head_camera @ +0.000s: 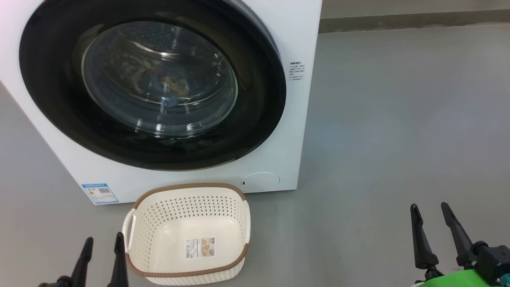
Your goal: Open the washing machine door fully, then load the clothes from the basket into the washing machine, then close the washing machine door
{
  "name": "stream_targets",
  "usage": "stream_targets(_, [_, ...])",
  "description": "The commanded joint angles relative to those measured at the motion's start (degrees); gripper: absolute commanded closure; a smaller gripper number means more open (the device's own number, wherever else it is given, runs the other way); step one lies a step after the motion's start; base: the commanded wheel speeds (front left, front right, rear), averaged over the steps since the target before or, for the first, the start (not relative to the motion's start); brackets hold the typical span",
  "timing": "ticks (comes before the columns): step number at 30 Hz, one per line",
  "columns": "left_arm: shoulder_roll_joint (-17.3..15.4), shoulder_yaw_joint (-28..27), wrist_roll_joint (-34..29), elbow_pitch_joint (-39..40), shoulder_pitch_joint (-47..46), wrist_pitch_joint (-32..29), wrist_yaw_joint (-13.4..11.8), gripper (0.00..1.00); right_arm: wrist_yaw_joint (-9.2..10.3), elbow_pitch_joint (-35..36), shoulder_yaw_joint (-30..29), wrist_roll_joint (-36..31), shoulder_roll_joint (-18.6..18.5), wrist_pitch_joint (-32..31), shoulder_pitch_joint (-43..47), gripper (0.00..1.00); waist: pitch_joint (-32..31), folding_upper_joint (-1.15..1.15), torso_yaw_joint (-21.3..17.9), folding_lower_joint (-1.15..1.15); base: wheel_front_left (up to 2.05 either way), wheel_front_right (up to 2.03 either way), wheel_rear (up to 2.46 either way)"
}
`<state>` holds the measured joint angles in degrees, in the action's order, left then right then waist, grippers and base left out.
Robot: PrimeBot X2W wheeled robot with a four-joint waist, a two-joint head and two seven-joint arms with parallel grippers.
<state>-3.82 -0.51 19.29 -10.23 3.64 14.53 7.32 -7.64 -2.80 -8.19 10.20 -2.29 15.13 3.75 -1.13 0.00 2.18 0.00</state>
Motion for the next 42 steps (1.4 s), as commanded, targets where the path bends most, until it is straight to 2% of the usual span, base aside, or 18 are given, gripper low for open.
stream_targets(1, [-0.96,-2.24,-0.66,1.38,-0.76,0.47,0.17,0.00,0.15,1.05,1.51,-0.31,-0.59,-0.13,-0.43,0.00,-0.03,0.00,-0.34,0.00,0.00,0.00,0.00])
stream_targets(13, [-0.76,-2.86,-1.08,1.75,-0.03,0.47,0.17,0.00,0.15,-0.97,2.24,-2.37,-0.59,-0.13,-0.30,0.00,0.02,0.00,-0.11,0.00,0.00,0.00,0.00])
stream_targets(32, [-0.44,-3.52,-1.94,3.02,0.09,0.47,0.17,0.00,0.15,-3.57,2.99,-3.56,-0.59,-0.13,0.01,0.00,0.79,0.00,2.38,0.00,0.00,0.00,0.00])
stream_targets(33, [0.26,-1.38,-1.54,1.11,0.87,-0.02,-0.01,1.00,0.00,-5.01,1.70,-3.06,0.05,-0.41,0.00,1.00,0.72,0.00,2.26,0.00,0.00,0.00,0.00])
stream_targets(38, [1.48,-0.94,-1.40,-2.05,1.45,-0.38,-0.01,1.00,0.00,-9.07,1.82,-2.91,0.60,-0.55,0.01,1.00,0.72,0.00,2.26,0.00,0.00,0.00,0.00])
stream_targets(42, [1.46,-1.08,0.97,-2.14,1.06,-1.02,-0.01,1.00,0.01,-9.19,1.71,-0.23,0.56,-1.31,-0.36,1.00,0.71,0.00,2.12,0.05,0.00,0.00,0.00])
